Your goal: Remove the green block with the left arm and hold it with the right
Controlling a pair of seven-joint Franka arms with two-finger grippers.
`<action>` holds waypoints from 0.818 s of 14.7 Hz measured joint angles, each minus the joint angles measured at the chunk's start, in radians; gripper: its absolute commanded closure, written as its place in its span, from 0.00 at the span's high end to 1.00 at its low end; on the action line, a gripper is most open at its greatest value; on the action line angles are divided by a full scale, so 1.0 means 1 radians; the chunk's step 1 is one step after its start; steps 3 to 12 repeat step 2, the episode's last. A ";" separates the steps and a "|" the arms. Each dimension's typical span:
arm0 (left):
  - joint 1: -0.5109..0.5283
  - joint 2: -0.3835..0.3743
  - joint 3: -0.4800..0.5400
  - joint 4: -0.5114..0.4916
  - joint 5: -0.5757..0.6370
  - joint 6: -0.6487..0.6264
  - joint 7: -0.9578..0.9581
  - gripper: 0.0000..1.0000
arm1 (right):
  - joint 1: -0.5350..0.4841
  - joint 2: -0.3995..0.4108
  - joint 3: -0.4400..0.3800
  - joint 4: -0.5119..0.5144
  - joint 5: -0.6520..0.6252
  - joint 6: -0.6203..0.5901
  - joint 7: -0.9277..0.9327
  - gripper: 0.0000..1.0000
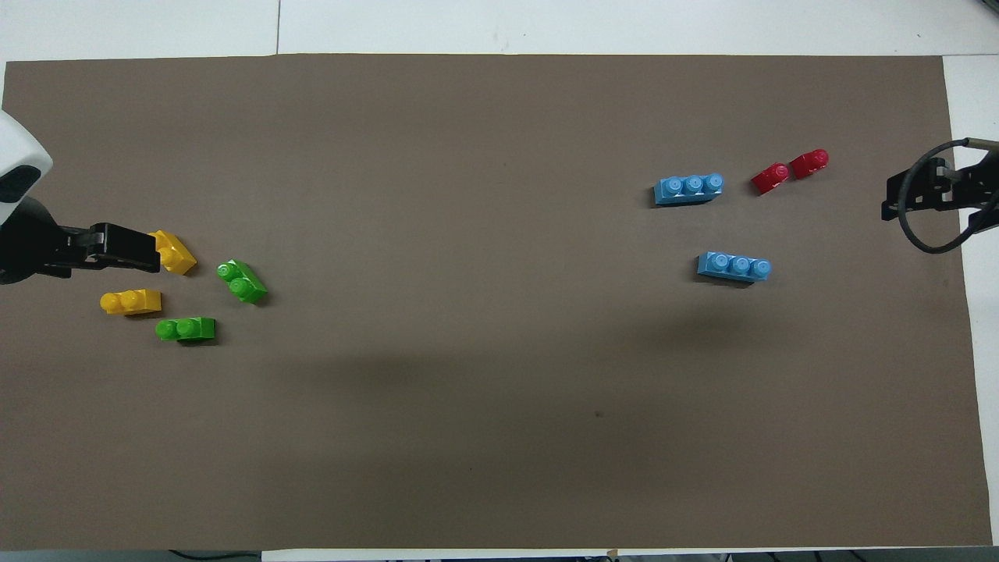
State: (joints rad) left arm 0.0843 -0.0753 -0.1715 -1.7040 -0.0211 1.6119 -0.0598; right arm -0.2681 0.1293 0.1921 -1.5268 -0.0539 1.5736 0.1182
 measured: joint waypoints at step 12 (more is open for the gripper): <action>0.000 0.000 0.000 0.000 0.000 0.000 0.000 1.00 | 0.000 0.000 0.001 0.000 0.000 0.000 -0.018 0.99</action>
